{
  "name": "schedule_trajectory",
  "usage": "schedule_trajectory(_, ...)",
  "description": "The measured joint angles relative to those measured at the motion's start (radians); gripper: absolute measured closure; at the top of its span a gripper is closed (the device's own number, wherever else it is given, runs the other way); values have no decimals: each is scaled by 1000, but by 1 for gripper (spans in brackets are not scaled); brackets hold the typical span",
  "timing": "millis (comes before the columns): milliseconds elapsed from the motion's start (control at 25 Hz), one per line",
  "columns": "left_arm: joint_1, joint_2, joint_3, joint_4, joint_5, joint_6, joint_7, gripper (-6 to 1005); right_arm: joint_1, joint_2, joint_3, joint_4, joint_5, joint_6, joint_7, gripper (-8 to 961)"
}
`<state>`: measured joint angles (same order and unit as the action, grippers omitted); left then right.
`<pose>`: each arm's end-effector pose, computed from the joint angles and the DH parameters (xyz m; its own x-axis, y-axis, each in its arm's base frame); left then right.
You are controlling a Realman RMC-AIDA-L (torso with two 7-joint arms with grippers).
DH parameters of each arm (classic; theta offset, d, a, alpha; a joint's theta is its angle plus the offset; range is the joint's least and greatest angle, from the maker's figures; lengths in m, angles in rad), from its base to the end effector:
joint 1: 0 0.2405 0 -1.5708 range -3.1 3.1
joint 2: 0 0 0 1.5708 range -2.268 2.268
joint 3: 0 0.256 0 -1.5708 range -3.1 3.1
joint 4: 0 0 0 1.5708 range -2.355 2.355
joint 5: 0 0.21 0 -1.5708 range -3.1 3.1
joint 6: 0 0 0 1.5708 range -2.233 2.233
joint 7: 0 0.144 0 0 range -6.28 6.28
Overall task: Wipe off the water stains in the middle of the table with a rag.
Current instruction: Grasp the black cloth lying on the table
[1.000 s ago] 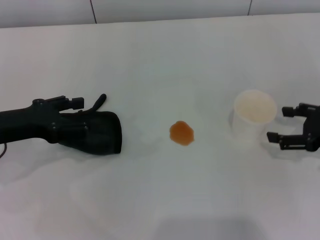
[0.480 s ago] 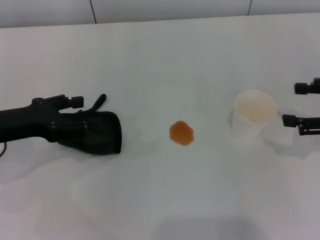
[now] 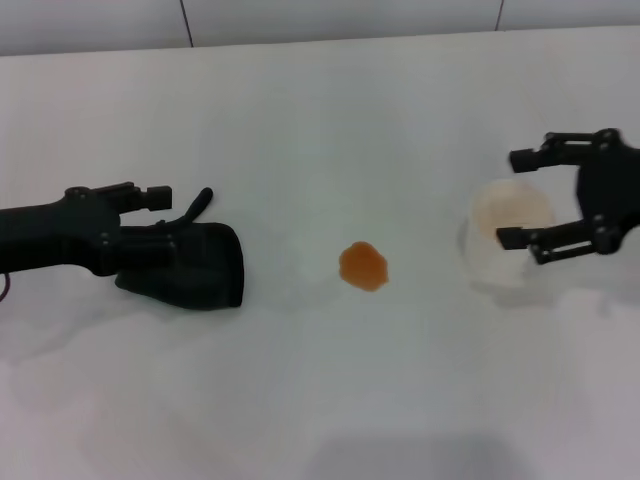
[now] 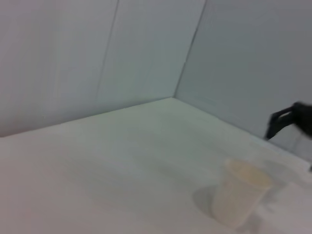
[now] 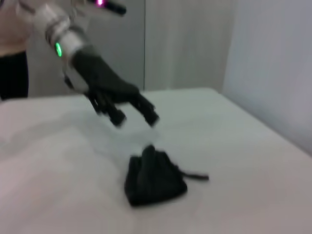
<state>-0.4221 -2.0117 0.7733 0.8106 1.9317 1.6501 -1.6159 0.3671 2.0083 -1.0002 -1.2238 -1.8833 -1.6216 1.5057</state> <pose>-0.2777 0.3135 0.0429 0.7388 0.4650 0.4878 0.5701 -0.8172 -0.0845 0.2223 0.3230 0.0668 0.9576 -0.0439 -0.2849 -0.1295 -0.9485 -0.2891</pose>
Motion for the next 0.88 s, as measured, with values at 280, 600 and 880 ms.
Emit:
schedule_trajectory(280, -41, 9, 3, 147, 104, 116, -192, 121, 47, 2, -103, 6, -114, 104, 78, 83)
schedule_trajectory(600, -165, 22, 35, 359, 349, 218, -456, 120, 50, 3, -112, 0, -103, 112, 79, 83)
schedule_trajectory(880, -321, 11, 169, 397, 630, 163, -725, 120, 51, 6, -143, 6, -92, 141, 78, 83)
